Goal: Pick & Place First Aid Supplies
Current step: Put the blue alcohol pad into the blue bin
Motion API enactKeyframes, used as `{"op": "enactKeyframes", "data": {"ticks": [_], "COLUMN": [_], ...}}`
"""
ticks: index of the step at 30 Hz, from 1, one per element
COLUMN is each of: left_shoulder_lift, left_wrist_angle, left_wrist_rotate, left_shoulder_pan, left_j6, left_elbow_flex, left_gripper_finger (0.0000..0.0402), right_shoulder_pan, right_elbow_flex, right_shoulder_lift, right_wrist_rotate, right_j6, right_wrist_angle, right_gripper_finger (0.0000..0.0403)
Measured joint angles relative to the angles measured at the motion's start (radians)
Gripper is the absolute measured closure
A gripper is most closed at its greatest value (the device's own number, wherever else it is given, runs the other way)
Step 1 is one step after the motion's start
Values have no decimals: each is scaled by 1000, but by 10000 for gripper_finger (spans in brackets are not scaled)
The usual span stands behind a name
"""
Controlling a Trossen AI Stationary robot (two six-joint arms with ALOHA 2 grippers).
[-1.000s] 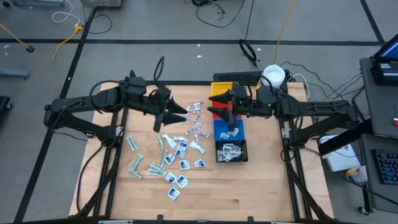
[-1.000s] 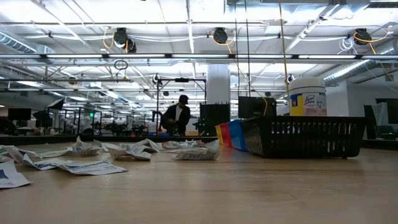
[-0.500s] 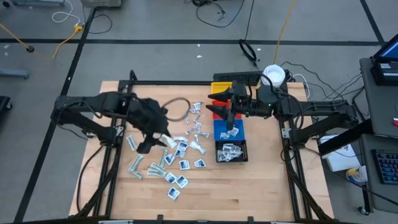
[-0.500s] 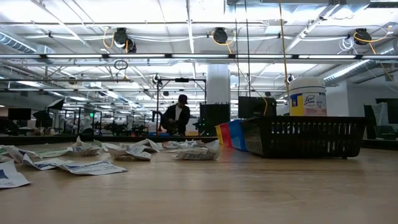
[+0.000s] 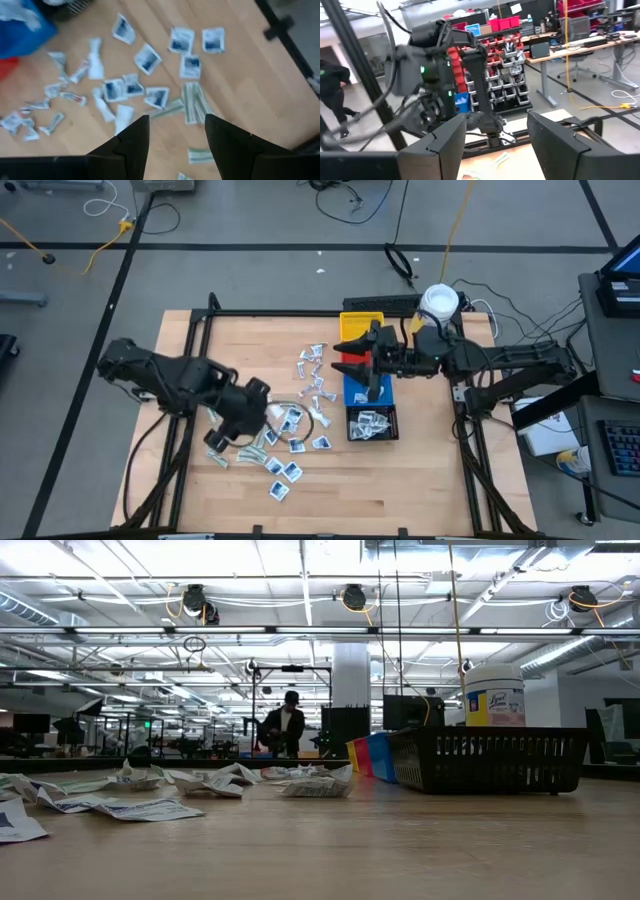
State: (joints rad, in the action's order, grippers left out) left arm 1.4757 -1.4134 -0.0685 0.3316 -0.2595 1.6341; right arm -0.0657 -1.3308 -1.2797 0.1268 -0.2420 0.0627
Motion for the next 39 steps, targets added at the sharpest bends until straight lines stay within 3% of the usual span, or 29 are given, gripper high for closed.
{"op": "enactKeyframes", "data": {"ticks": [6,18,39], "left_shoulder_lift": [86,237,371], "left_wrist_angle": [49,378,672], "left_wrist_rotate": [61,43,29], "left_shoulder_pan": [105,205,201], "left_j6": [7,99,169], "left_elbow_flex": [-54,-232,-458], "left_gripper_finger": [204,204,207], "right_shoulder_pan": [-33,-41,-41], "right_elbow_flex": [0,0,0], "right_shoulder_lift": [0,0,0], "right_wrist_rotate": [2,3,3], "right_j6": [47,133,160], "right_wrist_angle": [-3,-3,-8], "right_gripper_finger": [195,195,195]}}
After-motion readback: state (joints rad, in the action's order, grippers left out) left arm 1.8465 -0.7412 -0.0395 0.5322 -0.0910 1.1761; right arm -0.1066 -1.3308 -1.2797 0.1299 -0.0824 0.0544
